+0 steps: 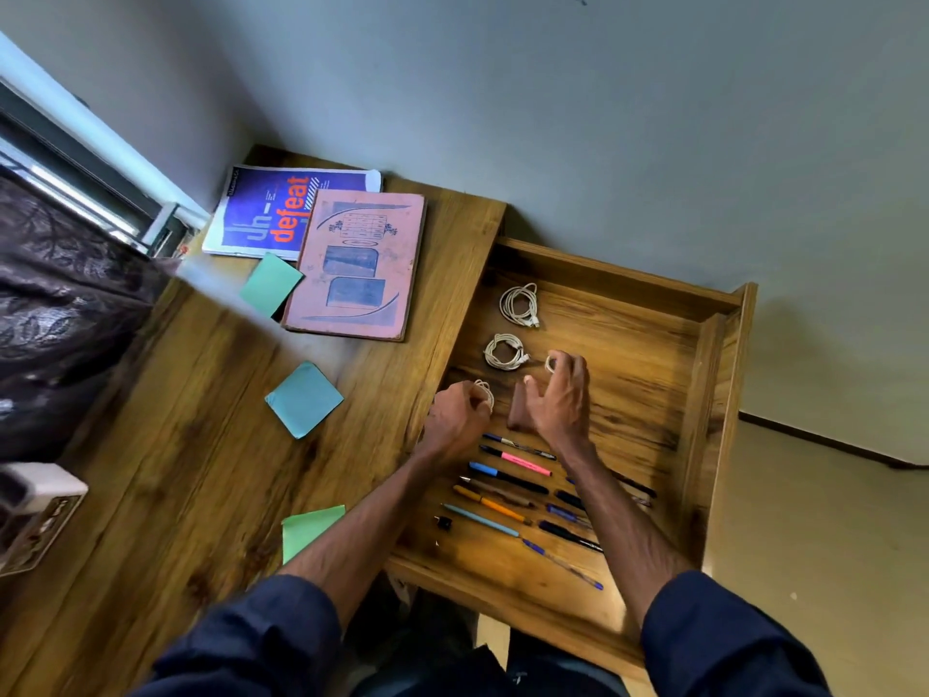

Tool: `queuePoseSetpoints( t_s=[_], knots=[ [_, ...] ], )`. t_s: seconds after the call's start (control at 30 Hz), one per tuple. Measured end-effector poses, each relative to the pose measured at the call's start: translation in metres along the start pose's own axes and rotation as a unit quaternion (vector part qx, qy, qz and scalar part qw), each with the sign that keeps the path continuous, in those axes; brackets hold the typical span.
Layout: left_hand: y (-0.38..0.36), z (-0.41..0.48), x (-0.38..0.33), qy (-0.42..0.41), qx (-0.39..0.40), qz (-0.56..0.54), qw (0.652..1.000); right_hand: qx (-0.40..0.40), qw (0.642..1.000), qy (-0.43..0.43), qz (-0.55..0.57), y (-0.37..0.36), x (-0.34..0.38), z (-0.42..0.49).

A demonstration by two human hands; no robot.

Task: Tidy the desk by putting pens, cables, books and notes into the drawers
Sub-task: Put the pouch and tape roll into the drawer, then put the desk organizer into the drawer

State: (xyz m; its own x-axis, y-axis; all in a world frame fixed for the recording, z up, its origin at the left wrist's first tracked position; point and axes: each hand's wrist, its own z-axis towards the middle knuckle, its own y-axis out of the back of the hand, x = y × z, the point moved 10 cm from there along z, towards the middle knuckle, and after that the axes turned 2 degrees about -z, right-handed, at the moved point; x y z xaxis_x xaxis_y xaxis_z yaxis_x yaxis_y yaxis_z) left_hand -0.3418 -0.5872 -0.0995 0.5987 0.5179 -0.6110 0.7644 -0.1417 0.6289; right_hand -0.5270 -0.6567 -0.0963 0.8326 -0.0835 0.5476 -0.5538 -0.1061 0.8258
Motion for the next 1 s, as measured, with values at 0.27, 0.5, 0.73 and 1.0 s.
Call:
queuePoseSetpoints(
  t_s=[0.27,0.5,0.73,1.0],
  knots=[
    [0.06,-0.046,0.031,-0.009,-0.073,-0.043,0.996,0.001,0.988,0.131,0.076,-0.007,0.106,-0.088],
    [0.146,-0.098,0.123,0.046,-0.174,-0.079,0.98,0.063,0.968,0.231,0.072,-0.041,0.202,-0.149],
    [0.218,-0.174,0.254,0.174,-0.263,-0.093,0.944,0.164,0.938,0.303,0.044,-0.097,0.29,-0.212],
    [0.238,-0.248,0.372,0.232,-0.281,0.011,0.931,0.335,0.873,0.346,-0.083,-0.193,0.345,-0.295]
  ],
)
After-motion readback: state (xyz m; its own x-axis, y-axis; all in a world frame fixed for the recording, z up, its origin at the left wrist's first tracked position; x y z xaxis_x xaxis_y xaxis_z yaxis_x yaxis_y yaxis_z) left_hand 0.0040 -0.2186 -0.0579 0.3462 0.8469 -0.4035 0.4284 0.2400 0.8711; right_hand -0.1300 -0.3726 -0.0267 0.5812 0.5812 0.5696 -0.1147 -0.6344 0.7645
